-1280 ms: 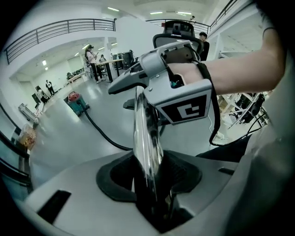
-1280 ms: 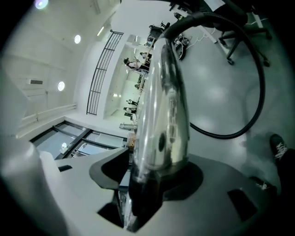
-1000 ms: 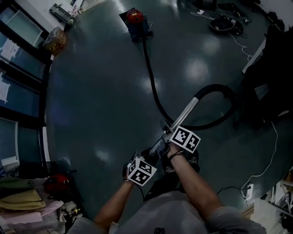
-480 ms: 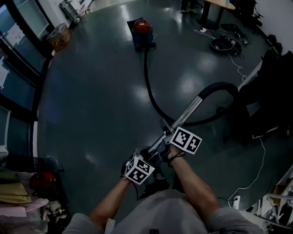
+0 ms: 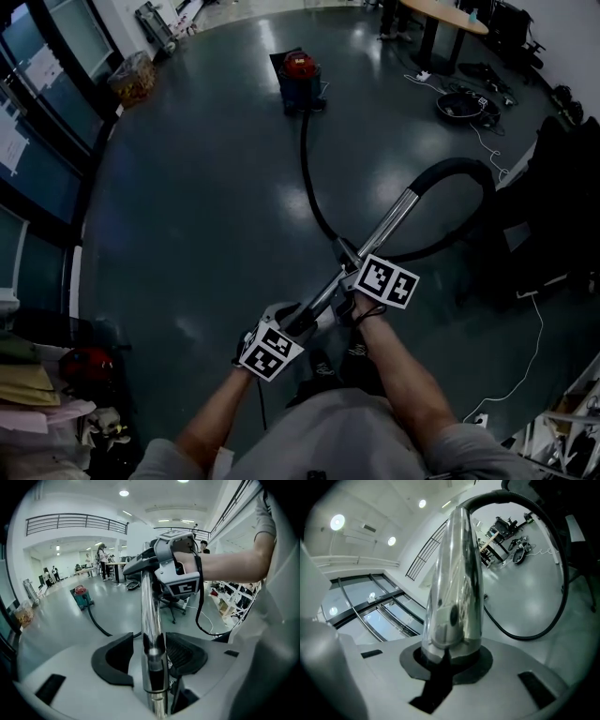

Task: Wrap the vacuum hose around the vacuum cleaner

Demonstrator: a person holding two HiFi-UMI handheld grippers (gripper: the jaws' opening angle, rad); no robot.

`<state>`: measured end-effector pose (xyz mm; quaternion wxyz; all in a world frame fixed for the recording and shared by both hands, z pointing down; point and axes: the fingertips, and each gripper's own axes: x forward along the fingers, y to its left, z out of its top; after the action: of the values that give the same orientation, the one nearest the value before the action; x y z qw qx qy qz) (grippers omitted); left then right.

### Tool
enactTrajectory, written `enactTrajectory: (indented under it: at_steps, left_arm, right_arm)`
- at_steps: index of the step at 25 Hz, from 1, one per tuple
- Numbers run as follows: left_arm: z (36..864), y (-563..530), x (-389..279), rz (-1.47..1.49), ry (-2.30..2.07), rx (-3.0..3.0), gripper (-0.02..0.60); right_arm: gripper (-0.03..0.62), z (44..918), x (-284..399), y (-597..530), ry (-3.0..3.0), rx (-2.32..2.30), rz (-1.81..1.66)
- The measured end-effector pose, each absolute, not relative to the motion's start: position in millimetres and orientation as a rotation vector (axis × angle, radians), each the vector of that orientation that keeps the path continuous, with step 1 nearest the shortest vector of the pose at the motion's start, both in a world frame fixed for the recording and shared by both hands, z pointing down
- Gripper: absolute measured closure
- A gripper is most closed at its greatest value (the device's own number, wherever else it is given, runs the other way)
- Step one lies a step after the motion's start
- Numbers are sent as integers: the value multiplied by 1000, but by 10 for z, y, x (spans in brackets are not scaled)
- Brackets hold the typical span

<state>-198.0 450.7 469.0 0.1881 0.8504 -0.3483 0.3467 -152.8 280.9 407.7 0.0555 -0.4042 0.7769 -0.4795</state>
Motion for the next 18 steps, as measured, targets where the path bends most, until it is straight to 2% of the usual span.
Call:
enactTrajectory:
  at_steps: [7,18]
  left_arm:
    - [4486,4357,-2023,1026,-1000,2391,374]
    - [4085,3725,-1543,1164,-1018,2535,374]
  right_arm:
    - [539,4074,-1322,2616,2536,-1224,-1390]
    - [539,3968,-1105,2325,2970,-1090,-1081]
